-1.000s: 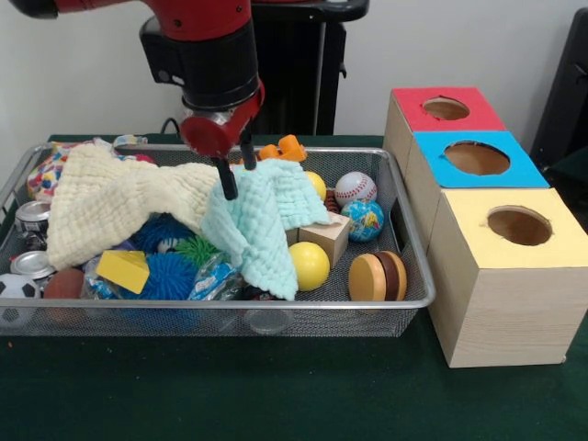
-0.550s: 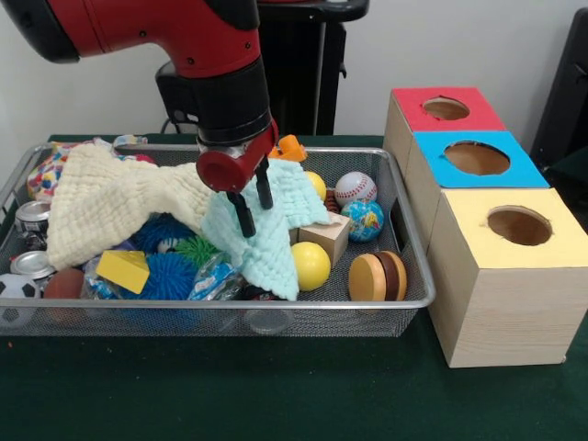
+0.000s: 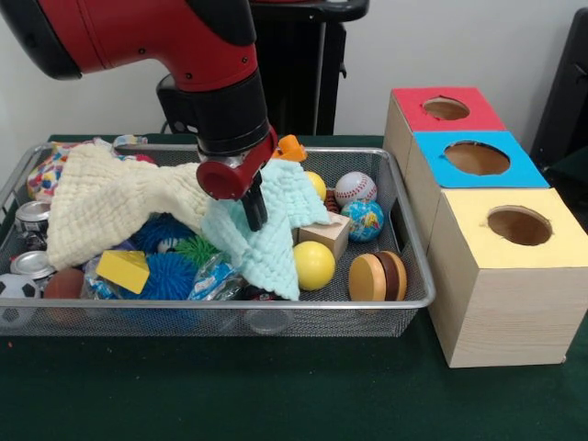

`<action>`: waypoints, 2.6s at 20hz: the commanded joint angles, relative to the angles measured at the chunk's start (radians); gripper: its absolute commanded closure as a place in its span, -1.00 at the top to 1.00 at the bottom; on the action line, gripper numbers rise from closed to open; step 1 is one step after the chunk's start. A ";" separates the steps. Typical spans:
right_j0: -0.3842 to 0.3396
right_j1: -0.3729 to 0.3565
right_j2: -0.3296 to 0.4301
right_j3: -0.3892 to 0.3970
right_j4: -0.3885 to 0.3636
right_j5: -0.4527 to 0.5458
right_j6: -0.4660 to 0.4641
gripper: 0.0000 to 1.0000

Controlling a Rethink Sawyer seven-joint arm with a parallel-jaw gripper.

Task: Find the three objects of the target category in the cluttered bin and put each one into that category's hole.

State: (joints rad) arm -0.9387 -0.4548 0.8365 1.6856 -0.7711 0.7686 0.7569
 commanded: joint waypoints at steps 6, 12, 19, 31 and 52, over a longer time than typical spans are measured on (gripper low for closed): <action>0.011 -0.005 -0.066 -0.003 0.013 0.078 -0.038 -1.00; 0.031 -0.028 -0.080 -0.011 0.005 0.081 -0.024 1.00; 0.071 0.009 -0.140 -0.031 -0.089 0.008 -0.014 1.00; 0.133 0.154 -0.258 -0.087 -0.244 -0.167 0.064 1.00; -0.024 -0.186 -0.078 0.067 0.184 0.271 -0.197 -1.00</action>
State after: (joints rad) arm -0.9187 -0.4540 0.7048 1.7268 -0.6922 0.7428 0.7569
